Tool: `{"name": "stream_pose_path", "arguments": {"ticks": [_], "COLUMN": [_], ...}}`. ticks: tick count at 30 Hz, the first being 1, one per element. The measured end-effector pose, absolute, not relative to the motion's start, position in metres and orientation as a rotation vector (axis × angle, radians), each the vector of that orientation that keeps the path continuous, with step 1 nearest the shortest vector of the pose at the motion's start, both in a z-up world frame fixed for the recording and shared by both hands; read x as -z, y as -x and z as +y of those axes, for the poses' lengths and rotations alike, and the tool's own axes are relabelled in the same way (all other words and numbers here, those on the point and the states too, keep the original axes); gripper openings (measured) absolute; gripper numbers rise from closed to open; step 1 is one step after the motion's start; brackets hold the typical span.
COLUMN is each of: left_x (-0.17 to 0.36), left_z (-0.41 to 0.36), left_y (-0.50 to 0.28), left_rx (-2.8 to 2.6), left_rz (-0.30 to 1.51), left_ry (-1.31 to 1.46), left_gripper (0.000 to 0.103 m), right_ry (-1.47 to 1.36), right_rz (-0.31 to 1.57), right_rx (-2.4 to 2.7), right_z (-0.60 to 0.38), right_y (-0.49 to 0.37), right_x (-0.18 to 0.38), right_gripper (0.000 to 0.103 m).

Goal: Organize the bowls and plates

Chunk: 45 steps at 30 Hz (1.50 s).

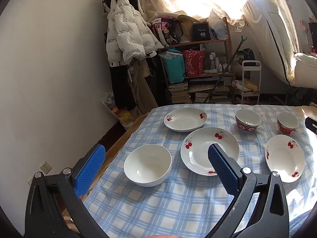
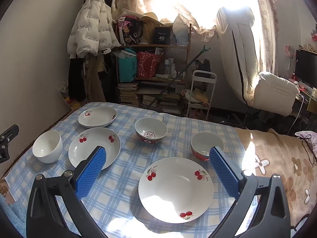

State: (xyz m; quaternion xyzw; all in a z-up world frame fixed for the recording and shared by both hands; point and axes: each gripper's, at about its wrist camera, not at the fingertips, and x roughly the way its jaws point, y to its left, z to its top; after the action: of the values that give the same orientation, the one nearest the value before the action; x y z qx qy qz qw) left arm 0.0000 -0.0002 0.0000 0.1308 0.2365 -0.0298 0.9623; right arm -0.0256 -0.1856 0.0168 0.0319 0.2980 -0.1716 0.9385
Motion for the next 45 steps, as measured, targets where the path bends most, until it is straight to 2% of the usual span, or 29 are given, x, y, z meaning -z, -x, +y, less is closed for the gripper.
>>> {"name": "stream_pose_path", "arguments": {"ticks": [45], "left_x": [0.001], "left_z": [0.006], "left_y": [-0.003], "left_rx": [0.065], "left_rz": [0.487], "left_ry": [-0.266], "left_gripper": [0.102], "right_ry": [-0.049], "right_rz": [0.604], "right_rx": [0.354], "right_z": [-0.190], "right_y": [0.025], "right_x": [-0.012], "right_gripper": [0.103]}}
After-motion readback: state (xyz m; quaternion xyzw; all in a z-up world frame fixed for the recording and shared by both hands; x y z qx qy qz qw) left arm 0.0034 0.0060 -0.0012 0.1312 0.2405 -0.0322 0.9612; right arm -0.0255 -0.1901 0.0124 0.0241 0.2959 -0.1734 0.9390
